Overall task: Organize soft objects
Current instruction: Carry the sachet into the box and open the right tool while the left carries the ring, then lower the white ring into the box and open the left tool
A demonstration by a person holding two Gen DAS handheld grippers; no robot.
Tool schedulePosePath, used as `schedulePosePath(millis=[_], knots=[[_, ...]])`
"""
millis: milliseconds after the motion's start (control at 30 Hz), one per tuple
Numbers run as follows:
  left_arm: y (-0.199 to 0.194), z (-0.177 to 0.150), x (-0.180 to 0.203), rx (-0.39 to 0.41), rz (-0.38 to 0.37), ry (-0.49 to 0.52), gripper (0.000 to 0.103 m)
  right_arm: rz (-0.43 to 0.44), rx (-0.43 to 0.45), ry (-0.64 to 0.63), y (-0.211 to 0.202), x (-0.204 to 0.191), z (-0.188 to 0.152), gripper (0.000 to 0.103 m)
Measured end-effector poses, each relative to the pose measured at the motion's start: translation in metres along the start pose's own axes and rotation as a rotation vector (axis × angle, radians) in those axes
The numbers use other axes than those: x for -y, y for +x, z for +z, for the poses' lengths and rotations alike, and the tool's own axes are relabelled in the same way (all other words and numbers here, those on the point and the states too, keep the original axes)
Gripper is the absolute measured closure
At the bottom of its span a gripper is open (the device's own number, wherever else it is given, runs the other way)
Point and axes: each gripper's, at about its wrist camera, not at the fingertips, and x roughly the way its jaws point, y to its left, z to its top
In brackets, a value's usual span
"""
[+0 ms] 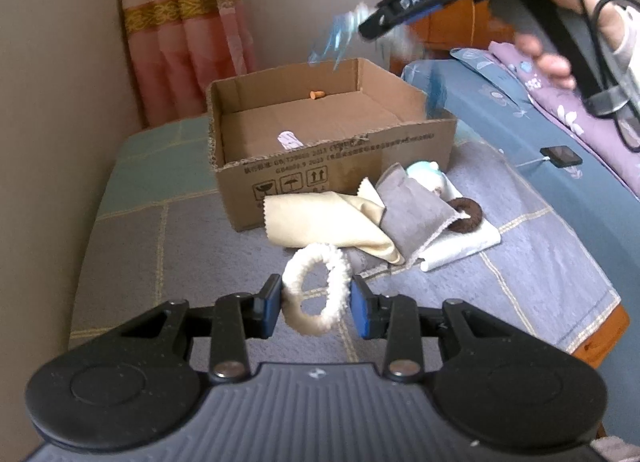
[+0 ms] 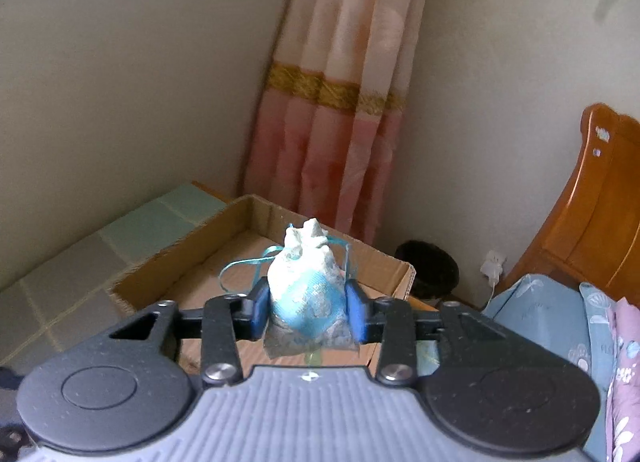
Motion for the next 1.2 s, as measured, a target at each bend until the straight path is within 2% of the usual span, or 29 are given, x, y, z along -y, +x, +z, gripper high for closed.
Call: schedulePosePath(millis=[33, 67, 100, 167, 500, 800, 967, 1000, 1067, 1100, 1200], knots=[[0.001, 0.0, -0.001, 0.0, 0.001, -0.003, 0.068, -0.001, -0.017, 0.011, 0.007, 0.001, 0.0, 0.037], [0.001, 0.001, -0.003, 0.0, 0.003, -0.004, 0.068, 0.0, -0.031, 0.018, 0.012, 0.001, -0.001, 0.02], [0.002, 0.002, -0.004, -0.001, 0.005, -0.007, 0.068, 0.002, -0.028, 0.027, 0.014, 0.001, -0.003, 0.013], [0.004, 0.003, -0.006, -0.003, 0.006, -0.011, 0.068, 0.022, -0.025, 0.043, 0.014, 0.0, -0.01, 0.01], [0.008, 0.026, -0.019, 0.008, 0.012, -0.008, 0.068, 0.039, -0.086, 0.048, -0.016, -0.027, -0.039, 0.001], [0.026, 0.093, -0.028, 0.062, 0.034, 0.055, 0.068, 0.031, -0.112, 0.114, -0.044, -0.049, -0.073, 0.0], [0.053, 0.126, -0.035, 0.068, 0.04, 0.039, 0.065, 0.038, -0.105, 0.169, -0.051, -0.047, -0.083, 0.0], [0.058, 0.132, -0.038, 0.075, 0.042, 0.024, 0.062, 0.041, -0.107, 0.182, -0.052, -0.045, -0.084, 0.0], [0.067, 0.14, -0.044, 0.071, 0.047, -0.011, 0.036, 0.042, -0.11, 0.212, -0.053, -0.04, -0.087, 0.0], [0.069, 0.143, -0.046, 0.067, 0.053, -0.026, 0.017, 0.042, -0.113, 0.224, -0.053, -0.038, -0.089, 0.0], [0.06, 0.141, -0.046, 0.104, 0.084, -0.03, 0.013, 0.034, -0.122, 0.244, -0.053, -0.033, -0.095, 0.0]])
